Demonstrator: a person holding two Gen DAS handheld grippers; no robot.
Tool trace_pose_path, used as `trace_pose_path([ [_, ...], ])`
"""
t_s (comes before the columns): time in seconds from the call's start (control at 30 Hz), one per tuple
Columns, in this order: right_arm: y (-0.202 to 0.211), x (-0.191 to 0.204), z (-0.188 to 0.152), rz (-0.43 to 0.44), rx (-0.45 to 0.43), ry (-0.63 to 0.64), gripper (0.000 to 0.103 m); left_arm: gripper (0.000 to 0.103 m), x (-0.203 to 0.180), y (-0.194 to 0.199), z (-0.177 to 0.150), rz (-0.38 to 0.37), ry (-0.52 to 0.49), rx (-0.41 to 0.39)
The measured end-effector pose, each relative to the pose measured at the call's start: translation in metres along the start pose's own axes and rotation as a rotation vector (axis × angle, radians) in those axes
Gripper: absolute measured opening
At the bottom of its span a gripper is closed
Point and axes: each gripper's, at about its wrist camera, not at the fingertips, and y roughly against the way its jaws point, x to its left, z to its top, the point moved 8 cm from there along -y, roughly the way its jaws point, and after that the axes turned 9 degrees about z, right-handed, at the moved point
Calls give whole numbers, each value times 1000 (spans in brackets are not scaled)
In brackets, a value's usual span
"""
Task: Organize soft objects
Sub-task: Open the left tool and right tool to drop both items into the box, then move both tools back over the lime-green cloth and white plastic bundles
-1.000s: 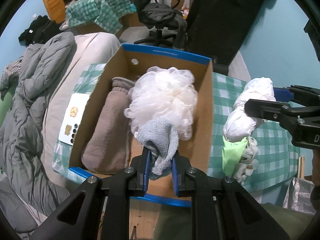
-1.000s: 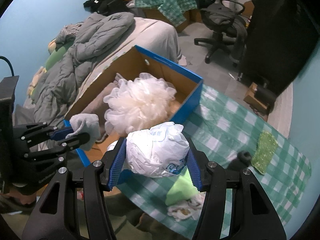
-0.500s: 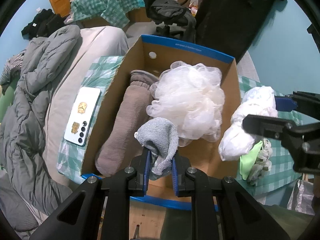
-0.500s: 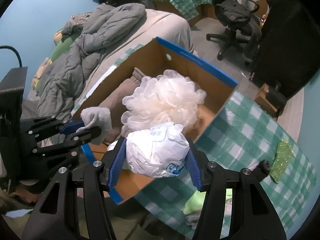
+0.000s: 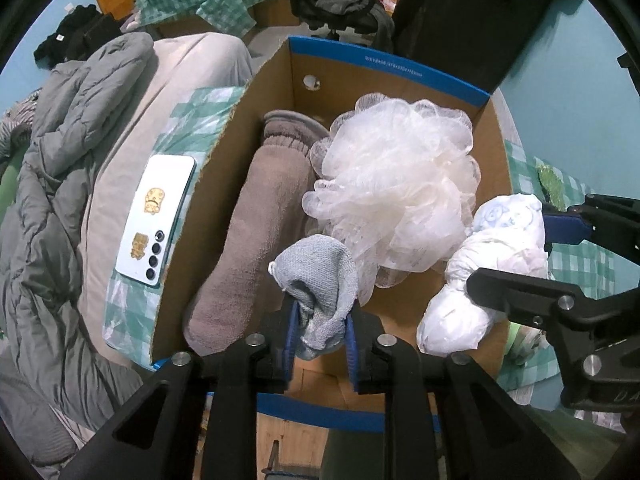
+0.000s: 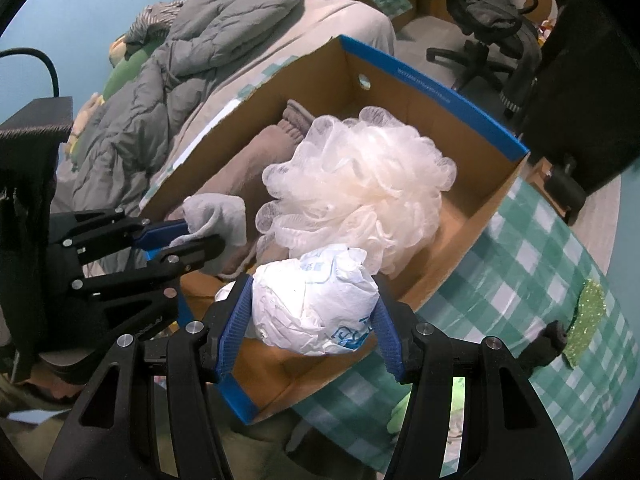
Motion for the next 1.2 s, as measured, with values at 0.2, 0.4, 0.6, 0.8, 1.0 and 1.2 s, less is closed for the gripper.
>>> trace_pose_path([
  [0.2,-4,0,-3,-16,14,-5,65,46,2,1,-4,11,-2,-8],
  [0.4,2,-6,-4,-25,2,-24,76,49,6,4,-8,20,7,-6],
  [0.6,13,-10,-4,-32,-24,-26,82,49,6,10,-10,22,18,-7],
  [0.8,27,-13,-7,-44,-43,-34,82,50,-1,22,-7,20,10,-30],
  [1.0,42,-20,-10,-54,-60,-45,82,50,-16,34,-2,32,-24,-57],
  [1.2,56,-32,-18,-68,-76,-68,82,50,-35,42,1,42,-82,-82],
])
